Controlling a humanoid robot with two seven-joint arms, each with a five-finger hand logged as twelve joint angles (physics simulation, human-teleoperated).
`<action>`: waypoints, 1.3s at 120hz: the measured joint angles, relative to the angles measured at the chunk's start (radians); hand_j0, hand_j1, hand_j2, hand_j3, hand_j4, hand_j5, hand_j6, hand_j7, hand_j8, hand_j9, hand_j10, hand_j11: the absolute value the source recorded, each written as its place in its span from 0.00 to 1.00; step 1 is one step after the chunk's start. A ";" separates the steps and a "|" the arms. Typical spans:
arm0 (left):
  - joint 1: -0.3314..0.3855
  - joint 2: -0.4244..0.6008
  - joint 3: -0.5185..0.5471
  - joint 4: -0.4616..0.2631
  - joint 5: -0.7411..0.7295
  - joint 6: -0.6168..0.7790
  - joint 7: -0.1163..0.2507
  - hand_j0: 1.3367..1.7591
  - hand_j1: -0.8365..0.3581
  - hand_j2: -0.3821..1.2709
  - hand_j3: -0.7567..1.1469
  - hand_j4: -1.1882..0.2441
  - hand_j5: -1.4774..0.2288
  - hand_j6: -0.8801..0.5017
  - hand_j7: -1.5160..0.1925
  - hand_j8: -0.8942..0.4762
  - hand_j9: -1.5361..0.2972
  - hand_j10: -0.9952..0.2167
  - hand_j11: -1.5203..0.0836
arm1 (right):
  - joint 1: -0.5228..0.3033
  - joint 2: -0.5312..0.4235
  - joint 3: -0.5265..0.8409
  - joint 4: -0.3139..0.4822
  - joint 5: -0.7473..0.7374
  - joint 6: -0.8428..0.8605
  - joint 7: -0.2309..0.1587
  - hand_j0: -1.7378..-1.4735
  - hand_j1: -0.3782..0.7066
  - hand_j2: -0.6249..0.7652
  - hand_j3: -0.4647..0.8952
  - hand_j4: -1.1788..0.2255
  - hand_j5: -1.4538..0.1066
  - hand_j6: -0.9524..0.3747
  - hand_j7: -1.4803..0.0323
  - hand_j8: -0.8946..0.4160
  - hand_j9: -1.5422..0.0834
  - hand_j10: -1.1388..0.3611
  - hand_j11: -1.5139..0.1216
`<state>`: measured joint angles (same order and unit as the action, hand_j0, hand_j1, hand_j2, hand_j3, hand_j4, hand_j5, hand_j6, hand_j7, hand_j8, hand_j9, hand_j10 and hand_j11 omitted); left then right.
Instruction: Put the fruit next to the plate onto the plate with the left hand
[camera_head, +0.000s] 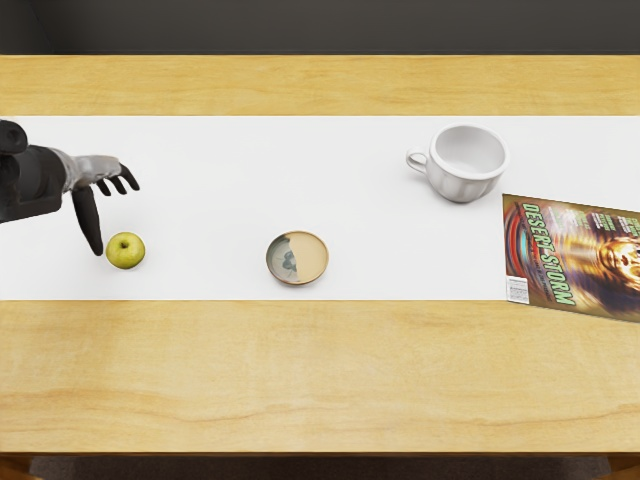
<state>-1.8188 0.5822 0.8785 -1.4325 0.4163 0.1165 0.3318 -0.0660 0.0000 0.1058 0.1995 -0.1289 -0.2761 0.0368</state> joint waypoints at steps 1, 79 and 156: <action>0.000 -0.002 0.001 0.000 0.000 0.003 0.000 0.76 0.74 0.26 0.40 0.65 0.67 0.45 0.69 0.46 0.66 0.61 0.74 | 0.000 0.000 0.000 0.000 0.000 0.000 0.000 0.30 0.07 0.44 0.34 0.81 0.90 0.69 0.95 0.66 0.92 0.74 0.90; 0.093 -0.170 0.005 0.011 0.028 0.138 0.163 0.76 0.64 0.27 0.40 0.58 0.60 0.38 0.62 0.40 0.59 0.53 0.66 | 0.000 0.000 0.000 0.000 0.000 0.000 0.000 0.30 0.07 0.44 0.34 0.81 0.90 0.69 0.95 0.66 0.92 0.74 0.90; 0.165 -0.241 -0.007 0.003 0.138 0.274 0.213 0.76 0.59 0.36 0.40 0.57 0.57 0.37 0.60 0.38 0.57 0.51 0.64 | 0.000 0.000 0.000 0.000 0.000 0.000 0.000 0.30 0.07 0.44 0.34 0.81 0.90 0.69 0.95 0.66 0.92 0.74 0.90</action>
<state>-1.6538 0.3409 0.8713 -1.4300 0.5546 0.3900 0.5450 -0.0660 0.0000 0.1058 0.1996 -0.1289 -0.2761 0.0368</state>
